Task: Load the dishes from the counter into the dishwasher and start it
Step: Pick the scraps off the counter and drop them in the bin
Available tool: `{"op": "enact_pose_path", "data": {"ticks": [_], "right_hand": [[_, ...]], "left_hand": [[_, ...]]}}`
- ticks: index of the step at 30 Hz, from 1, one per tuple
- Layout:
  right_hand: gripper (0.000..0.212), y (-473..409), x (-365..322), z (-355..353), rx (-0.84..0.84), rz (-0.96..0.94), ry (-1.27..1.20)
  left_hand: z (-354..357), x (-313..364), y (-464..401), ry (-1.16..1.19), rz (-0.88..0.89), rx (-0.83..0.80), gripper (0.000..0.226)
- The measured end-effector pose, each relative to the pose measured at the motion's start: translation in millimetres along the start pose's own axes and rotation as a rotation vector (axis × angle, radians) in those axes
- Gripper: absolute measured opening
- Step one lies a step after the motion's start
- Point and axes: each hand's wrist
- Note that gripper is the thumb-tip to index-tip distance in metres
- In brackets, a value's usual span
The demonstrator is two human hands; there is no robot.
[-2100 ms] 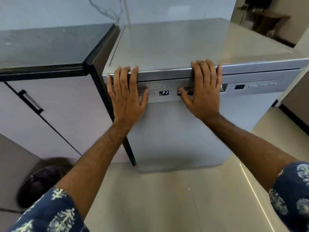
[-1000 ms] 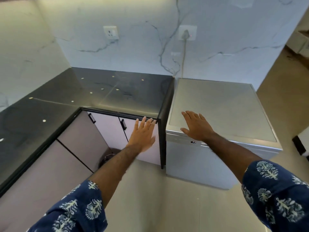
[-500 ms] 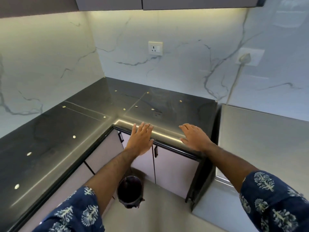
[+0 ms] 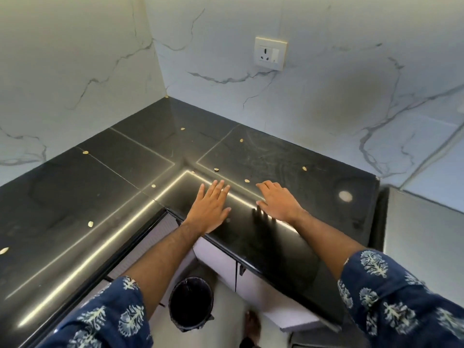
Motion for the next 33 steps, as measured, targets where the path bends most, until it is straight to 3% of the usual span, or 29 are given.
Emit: {"op": "enact_pose_path", "data": {"ticks": [7,13,19,25,30,33], "right_hand": [[0.043,-107.8,31.7,0.4,-0.086,-0.115,-0.009],[0.019,-150.7,31.1,7.9,-0.076,-0.221,0.012],[0.015,-168.6,28.3,-0.5,-0.073,-0.230,0.038],[0.017,-159.6,21.6,12.8,-0.010,-0.222,0.086],[0.023,-169.0,26.9,7.7,-0.066,-0.029,-0.307],[0.022,-170.6,32.9,5.1,-0.149,-0.034,-0.460]], "left_hand": [[23.0,-22.5,-66.3,0.108,-0.103,-0.122,0.071],[41.1,-36.2,-87.1,0.151,-0.138,-0.168,0.069],[34.7,-56.1,-116.0,0.154,-0.131,0.011,0.060],[22.0,-80.8,-156.4,0.163,-0.083,0.054,0.058],[18.3,-95.4,-174.6,0.030,0.001,0.032,0.031],[15.6,-97.0,-178.5,0.030,0.019,0.028,0.024]]}}
Point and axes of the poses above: each hand's wrist, its own y-axis away from the middle knuckle, its own z-axis out of the palm, x = y × z, and after that the axes turned 9 degrees about -x, right-handed
